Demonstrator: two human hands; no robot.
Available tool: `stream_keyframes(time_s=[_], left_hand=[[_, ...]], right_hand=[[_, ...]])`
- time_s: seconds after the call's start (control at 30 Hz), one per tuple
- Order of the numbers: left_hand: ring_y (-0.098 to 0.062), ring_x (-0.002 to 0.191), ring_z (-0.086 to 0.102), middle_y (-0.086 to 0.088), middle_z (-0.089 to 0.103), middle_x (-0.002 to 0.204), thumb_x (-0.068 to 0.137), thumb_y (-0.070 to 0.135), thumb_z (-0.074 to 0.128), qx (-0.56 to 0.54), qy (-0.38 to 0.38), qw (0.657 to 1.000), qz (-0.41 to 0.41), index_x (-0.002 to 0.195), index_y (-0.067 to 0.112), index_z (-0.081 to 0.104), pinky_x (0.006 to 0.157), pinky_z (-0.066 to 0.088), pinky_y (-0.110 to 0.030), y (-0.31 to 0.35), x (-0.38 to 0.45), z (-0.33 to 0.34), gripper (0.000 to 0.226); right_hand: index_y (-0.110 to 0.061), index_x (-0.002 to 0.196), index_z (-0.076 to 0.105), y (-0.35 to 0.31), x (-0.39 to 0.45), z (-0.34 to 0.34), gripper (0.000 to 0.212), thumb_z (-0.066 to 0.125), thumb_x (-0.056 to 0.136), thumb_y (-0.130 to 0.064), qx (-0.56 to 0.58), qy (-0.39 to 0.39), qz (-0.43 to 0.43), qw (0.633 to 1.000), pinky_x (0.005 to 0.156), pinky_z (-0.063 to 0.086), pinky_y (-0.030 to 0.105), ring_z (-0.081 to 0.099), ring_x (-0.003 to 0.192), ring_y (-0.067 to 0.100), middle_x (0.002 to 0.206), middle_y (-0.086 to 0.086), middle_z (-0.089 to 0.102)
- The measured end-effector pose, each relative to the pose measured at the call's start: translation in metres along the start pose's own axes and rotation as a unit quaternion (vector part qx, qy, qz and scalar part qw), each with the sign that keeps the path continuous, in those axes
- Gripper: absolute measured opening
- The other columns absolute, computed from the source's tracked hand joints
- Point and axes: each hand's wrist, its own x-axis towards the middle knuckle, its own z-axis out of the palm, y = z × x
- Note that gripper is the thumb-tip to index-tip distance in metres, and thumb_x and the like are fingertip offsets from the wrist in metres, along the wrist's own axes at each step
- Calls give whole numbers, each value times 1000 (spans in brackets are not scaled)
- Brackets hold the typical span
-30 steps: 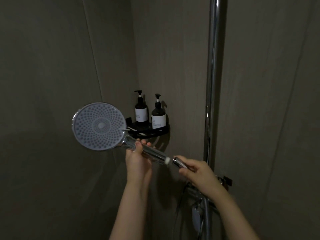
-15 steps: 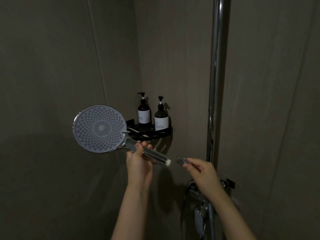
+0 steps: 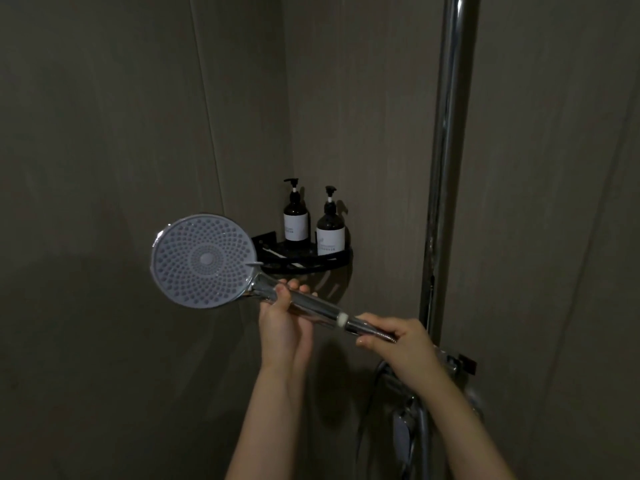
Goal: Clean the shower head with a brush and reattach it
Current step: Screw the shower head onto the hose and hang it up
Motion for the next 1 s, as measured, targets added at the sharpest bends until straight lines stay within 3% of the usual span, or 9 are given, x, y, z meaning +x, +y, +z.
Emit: stream_keyframes(time_s=[0.17, 0.33, 0.43, 0.57, 0.7, 0.8, 0.87, 1.0], left_hand=[[-13, 69, 50, 0, 49, 75, 98, 12, 34, -5, -26, 1000, -8, 83, 14, 46, 76, 43, -30, -1, -3, -3, 19], [-14, 72, 50, -2, 49, 76, 97, 10, 34, -19, -20, 1000, -8, 85, 13, 46, 78, 43, -30, -1, -8, -2, 18], [-14, 72, 51, -1, 51, 76, 97, 10, 36, -12, -11, 1000, -7, 87, 13, 48, 80, 44, -31, 1, -8, -5, 16], [-13, 69, 49, -1, 51, 75, 97, 8, 36, 11, -25, 1000, 0, 84, 14, 47, 77, 44, -31, 0, -6, -6, 17], [-13, 68, 49, -1, 51, 73, 97, 6, 36, 17, -26, 999, 12, 84, 14, 45, 76, 44, -31, -2, -4, -3, 17], [-13, 68, 49, -1, 51, 74, 97, 8, 36, 8, -34, 999, 4, 85, 14, 44, 77, 44, -32, -3, -3, -4, 16], [-13, 68, 50, -1, 51, 73, 96, 8, 37, 3, -37, 999, 0, 84, 15, 44, 77, 44, -32, -4, -2, -4, 16], [-13, 68, 49, -1, 50, 74, 96, 6, 36, 2, -35, 999, -3, 83, 15, 46, 77, 43, -31, -6, 1, -4, 19]], right_hand=[[-44, 82, 63, -10, -4, 1, 36, 68, 81, -9, -29, -21, 0, 999, 75, 45, 11, 62, 79, -11, 80, -17, 69], [-30, 82, 62, -17, -4, 2, 17, 53, 92, -20, -40, -49, 48, 997, 52, 40, 7, 56, 57, -6, 67, -10, 60], [-15, 87, 60, -17, -4, 1, 29, 38, 98, -31, 79, -102, 166, 978, 37, 29, 13, 39, 36, 1, 53, -7, 46], [-14, 73, 56, -13, -5, -1, 32, 39, 99, -22, 71, -138, 170, 973, 40, 28, 16, 36, 39, 4, 57, -2, 48], [-12, 72, 60, -19, -6, -1, 27, 47, 95, -13, 25, -104, 135, 985, 41, 30, 13, 38, 40, 2, 55, -3, 50], [-10, 83, 66, -22, -6, -2, 13, 55, 90, -8, 41, -63, 131, 989, 40, 32, 12, 43, 38, -1, 57, -4, 56], [-12, 90, 68, -23, -7, -2, 12, 57, 89, -8, 49, -47, 133, 989, 40, 34, 11, 46, 39, -2, 61, -3, 60], [-14, 86, 67, -19, -5, 0, 21, 49, 95, -21, 72, -20, 155, 985, 41, 32, 15, 42, 41, 5, 63, 7, 57]])
